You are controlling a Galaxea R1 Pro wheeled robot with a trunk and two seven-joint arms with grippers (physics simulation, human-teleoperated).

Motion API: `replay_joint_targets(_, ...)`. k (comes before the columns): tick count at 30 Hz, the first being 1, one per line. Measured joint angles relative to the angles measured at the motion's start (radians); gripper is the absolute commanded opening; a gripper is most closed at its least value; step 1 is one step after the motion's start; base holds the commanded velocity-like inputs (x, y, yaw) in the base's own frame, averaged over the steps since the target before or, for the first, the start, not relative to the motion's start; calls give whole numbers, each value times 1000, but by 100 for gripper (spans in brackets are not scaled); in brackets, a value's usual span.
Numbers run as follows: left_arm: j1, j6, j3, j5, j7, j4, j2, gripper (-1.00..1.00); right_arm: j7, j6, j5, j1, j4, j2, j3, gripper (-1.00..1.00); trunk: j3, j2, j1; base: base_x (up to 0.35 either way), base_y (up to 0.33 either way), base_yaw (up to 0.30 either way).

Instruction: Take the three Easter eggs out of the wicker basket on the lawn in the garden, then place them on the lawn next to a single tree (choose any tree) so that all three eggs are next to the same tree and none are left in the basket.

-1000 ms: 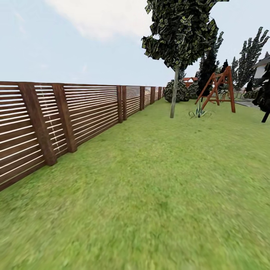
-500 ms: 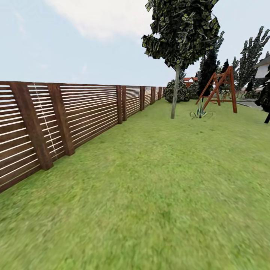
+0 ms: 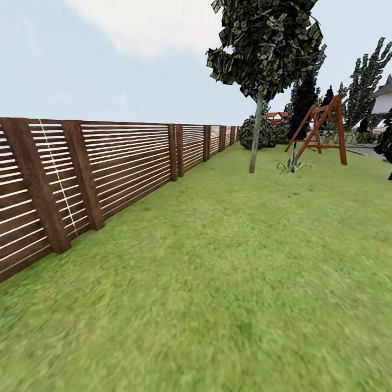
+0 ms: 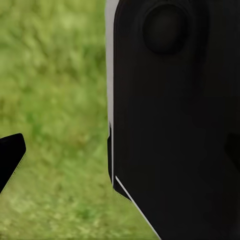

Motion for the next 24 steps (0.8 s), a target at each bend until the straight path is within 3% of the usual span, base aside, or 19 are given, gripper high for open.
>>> replay_joint_targets(6,0,0,-1,0,0,0,0,100,0,0,0,0,0,1,0,100,0,0,0,330,0,-11)
replay_joint_targets(13,0,0,-1,0,0,0,0,100,1,-8,2,1,36,3,1,100,0,0,0,330,0,-156)
replay_joint_targets(24,0,0,-1,0,0,1,-1,100,0,-8,2,0,39,3,1,100,0,0,0,330,0,-4)
